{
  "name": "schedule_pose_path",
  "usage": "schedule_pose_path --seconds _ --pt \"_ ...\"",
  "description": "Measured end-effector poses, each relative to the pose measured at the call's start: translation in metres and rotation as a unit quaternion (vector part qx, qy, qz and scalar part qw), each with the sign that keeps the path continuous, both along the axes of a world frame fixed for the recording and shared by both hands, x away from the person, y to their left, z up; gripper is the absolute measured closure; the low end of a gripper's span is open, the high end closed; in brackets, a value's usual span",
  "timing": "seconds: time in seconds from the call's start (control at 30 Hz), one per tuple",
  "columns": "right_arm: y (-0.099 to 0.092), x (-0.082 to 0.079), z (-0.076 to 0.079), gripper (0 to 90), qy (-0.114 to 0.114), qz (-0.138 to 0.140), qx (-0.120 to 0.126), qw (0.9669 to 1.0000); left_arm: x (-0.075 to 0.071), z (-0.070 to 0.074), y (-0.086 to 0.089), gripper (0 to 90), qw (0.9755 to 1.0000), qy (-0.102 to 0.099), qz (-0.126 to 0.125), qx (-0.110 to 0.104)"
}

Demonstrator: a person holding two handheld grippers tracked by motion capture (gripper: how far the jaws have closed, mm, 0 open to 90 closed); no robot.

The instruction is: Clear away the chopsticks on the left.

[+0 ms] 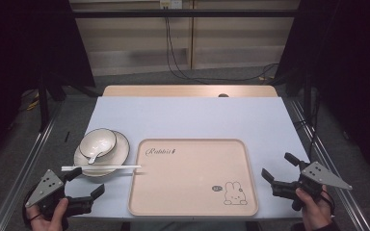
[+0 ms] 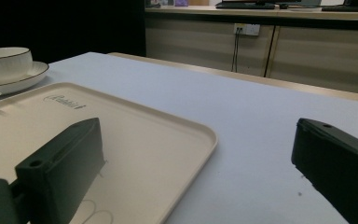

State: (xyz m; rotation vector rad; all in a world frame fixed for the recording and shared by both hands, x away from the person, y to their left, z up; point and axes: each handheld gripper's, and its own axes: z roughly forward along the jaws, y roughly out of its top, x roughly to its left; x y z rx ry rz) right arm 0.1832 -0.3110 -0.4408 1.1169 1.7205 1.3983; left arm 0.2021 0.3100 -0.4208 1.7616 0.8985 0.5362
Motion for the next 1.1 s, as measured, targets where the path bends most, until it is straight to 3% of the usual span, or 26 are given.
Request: schedule_pose_path --seconds 0.17,0.23,0.33,0.37,0.5,0.67,0.83,1.0,1.1 --pt "0.004 0.000 -0.001 1.1 0.005 0.010 -0.003 0.9999 0.009 0.007 0.003 4.5 0.9996 0.024 -0.014 0.001" --pt "0.005 0.000 -0.001 0.7 0.004 0.016 -0.008 0.9998 0.012 0.010 0.005 5.8 0.9992 0.033 -0.019 0.011" --pt "0.008 0.001 -0.001 0.7 0.009 0.034 -0.008 0.9993 0.018 0.013 0.009 8.0 0.9987 0.035 -0.032 0.016" --pt "0.009 0.001 -0.001 0.7 0.007 0.032 -0.009 0.9994 0.022 0.014 0.012 9.1 0.9980 0.039 -0.046 0.022" --pt "0.010 0.001 -0.001 0.6 0.008 0.042 -0.012 0.9990 0.033 0.016 0.020 13.0 0.9954 0.048 -0.059 0.059" --pt "0.008 0.001 -0.001 0.6 0.008 0.037 -0.004 0.9993 0.047 0.017 0.033 14.4 0.9929 0.073 -0.069 0.064" --pt "0.008 0.001 -0.001 0.7 0.006 0.030 -0.003 0.9995 0.059 0.007 0.039 15.4 0.9854 0.095 -0.095 0.104" --pt "0.008 0.001 -0.002 0.7 0.010 0.035 -0.002 0.9993 0.067 0.001 0.045 19.9 0.9818 0.094 -0.099 0.132" --pt "0.009 0.001 -0.001 0.7 0.009 0.039 -0.004 0.9992 0.074 0.001 0.048 28.5 0.9778 0.101 -0.116 0.142"
